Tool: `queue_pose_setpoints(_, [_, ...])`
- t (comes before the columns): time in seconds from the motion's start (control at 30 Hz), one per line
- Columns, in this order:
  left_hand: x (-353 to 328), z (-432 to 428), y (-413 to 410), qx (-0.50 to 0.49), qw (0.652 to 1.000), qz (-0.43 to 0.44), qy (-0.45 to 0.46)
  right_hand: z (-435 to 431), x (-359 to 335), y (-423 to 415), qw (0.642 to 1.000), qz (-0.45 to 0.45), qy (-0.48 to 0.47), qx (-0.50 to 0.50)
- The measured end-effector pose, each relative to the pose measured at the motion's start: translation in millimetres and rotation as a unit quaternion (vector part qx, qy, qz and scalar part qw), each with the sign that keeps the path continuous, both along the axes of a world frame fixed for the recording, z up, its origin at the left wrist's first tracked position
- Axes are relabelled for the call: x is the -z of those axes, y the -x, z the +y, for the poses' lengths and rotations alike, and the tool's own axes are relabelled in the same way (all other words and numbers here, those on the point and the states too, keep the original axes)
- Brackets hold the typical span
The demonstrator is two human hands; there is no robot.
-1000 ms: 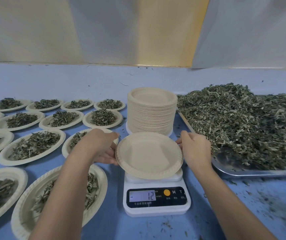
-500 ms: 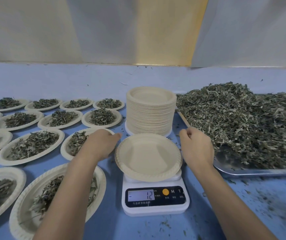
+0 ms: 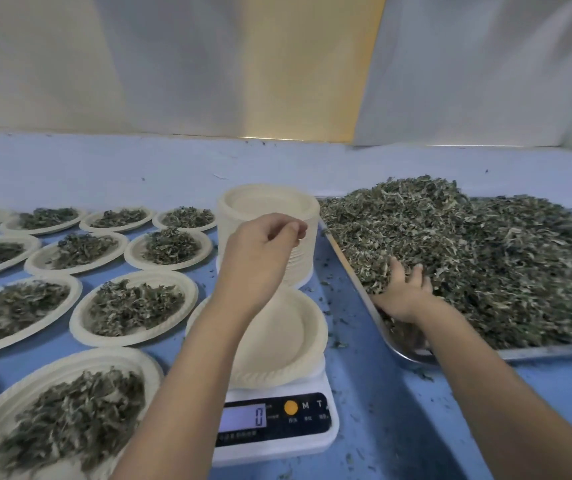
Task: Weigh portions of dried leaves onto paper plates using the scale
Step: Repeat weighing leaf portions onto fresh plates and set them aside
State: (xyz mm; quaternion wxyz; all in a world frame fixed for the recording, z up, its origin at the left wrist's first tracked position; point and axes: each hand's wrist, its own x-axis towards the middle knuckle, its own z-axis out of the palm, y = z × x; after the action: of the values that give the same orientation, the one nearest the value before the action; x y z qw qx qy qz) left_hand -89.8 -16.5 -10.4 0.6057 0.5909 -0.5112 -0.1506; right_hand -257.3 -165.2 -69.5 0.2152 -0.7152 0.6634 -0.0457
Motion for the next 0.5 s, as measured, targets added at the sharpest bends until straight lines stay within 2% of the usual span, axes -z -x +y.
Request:
queue_pose_setpoints(0.1, [-3.3, -11.7, 13.2, 0.013, 1.000, 0.004, 0.014, -14.4, 17.6, 0.1, 0.995, 0.029, 0.058, -0.074])
queue_pose_setpoints(0.27, [1.9, -21.2, 21.2, 0.026, 1.000, 0.007, 0.016, -32.3, 22.7, -3.7, 0.973, 0.021, 0.136, -0.187])
queue_pose_setpoints(0.43, [4.3, -21.3, 22.8, 0.026, 0.999, 0.022, 0.017, -31.5, 20.0, -7.7, 0.972, 0.019, 0.167, -0.163])
queue_pose_setpoints(0.5, [4.4, -20.9, 23.7, 0.028, 0.999, 0.028, 0.015, -27.2, 20.2, -6.3, 0.967, -0.015, 0.210, -0.144])
